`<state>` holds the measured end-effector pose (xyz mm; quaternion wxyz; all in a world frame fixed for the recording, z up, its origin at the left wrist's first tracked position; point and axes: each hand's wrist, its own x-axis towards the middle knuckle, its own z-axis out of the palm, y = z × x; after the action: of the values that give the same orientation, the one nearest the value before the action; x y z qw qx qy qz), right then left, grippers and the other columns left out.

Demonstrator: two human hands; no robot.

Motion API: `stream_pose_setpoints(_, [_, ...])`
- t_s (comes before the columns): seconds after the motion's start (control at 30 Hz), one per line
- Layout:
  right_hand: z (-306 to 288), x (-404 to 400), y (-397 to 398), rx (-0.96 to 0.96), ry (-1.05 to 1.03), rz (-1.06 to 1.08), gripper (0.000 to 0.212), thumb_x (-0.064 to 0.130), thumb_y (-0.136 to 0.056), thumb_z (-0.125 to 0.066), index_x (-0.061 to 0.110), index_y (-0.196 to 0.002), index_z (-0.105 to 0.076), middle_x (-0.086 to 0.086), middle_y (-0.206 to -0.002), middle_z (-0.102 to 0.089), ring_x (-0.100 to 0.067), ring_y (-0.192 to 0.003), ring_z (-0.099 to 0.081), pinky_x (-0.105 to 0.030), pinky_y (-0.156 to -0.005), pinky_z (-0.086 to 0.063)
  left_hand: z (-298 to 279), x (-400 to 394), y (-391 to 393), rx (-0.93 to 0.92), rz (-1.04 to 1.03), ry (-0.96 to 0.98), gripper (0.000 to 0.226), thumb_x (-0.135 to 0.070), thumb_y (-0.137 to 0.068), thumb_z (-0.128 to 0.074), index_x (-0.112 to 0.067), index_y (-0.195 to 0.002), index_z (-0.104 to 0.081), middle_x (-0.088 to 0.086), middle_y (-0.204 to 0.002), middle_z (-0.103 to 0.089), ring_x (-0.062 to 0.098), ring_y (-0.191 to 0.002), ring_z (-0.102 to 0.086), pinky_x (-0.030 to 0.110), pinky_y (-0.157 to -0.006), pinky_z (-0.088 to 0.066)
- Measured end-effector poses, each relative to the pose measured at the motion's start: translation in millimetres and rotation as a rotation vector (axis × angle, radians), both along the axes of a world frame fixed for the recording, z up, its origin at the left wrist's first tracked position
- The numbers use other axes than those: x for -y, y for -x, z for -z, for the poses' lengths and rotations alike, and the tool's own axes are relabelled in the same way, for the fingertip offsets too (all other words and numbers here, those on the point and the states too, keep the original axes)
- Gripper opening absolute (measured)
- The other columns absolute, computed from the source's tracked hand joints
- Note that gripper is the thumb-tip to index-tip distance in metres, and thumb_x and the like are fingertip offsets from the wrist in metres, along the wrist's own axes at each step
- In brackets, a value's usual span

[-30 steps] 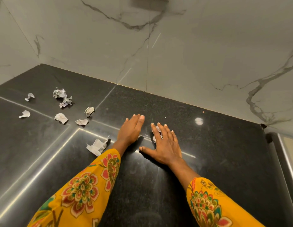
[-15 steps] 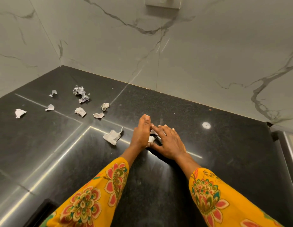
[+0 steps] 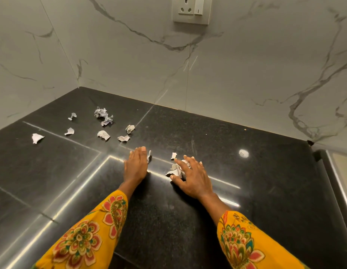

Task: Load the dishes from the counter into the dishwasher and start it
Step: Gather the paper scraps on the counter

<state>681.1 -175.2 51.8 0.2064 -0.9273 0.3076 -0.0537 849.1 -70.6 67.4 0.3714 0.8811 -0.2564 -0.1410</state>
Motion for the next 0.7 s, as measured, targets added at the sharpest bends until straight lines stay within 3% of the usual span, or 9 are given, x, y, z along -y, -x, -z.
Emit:
stream_pose_setpoints(0.1, [-0.7,-6.9,-1.2,-0.039,-0.011,0.091,0.1,0.083,-0.066,-0.019,0.031,-0.15,-0.008,-0.005,-0.159,-0.005,-0.023,-0.147,-0.001,-0.041,-0.117,0.002,4.3,21.7,8.9,-0.054,0.127,0.007,0.056,-0.041,-0.102,-0.015,-0.008,-0.138,-0.042,0.013,-0.149,-0.036,0.025,-0.144,-0.02,0.048,-0.117,0.0])
stream_pose_setpoints(0.2, [-0.2,-9.9,-2.3,0.043,-0.111,0.202,0.082,0.069,-0.088,-0.029,0.022,-0.151,-0.006,-0.008,-0.159,-0.004,-0.022,-0.147,0.002,-0.039,-0.118,0.003,0.9,43.2,23.7,-0.077,0.227,-0.003,0.055,-0.04,-0.102,-0.013,-0.012,-0.143,-0.036,0.008,-0.153,-0.031,0.022,-0.146,-0.013,0.045,-0.116,0.005])
stream_pose_setpoints(0.33, [-2.9,-10.1,-7.7,0.177,-0.243,0.341,0.058,0.046,-0.1,-0.02,0.017,-0.151,-0.016,-0.005,-0.158,-0.014,-0.018,-0.147,-0.004,-0.035,-0.118,0.002,1.6,59.1,36.2,-0.031,0.31,-0.082,0.054,-0.039,-0.102,-0.01,-0.018,-0.148,-0.028,0.002,-0.155,-0.027,0.02,-0.147,-0.009,0.042,-0.117,0.003])
stream_pose_setpoints(0.57, [-9.0,-12.4,-10.0,0.322,-0.361,0.424,0.05,0.034,-0.103,-0.019,0.013,-0.146,-0.032,-0.002,-0.154,-0.029,-0.014,-0.145,-0.014,-0.031,-0.119,-0.001,10.2,57.1,73.2,0.21,0.564,-0.245,0.047,-0.031,-0.104,-0.02,-0.022,-0.15,-0.02,-0.006,-0.158,-0.017,0.016,-0.147,-0.005,0.038,-0.118,-0.001])
stream_pose_setpoints(0.7, [-7.0,-11.8,-13.4,0.414,-0.511,0.468,0.056,0.042,-0.102,-0.014,0.015,-0.143,-0.04,-0.003,-0.151,-0.035,-0.014,-0.145,-0.018,-0.03,-0.118,0.0,8.6,54.3,90.4,0.193,0.458,-0.18,0.047,-0.03,-0.104,-0.021,-0.017,-0.15,-0.02,0.001,-0.157,-0.022,0.016,-0.147,-0.011,0.034,-0.118,-0.003])
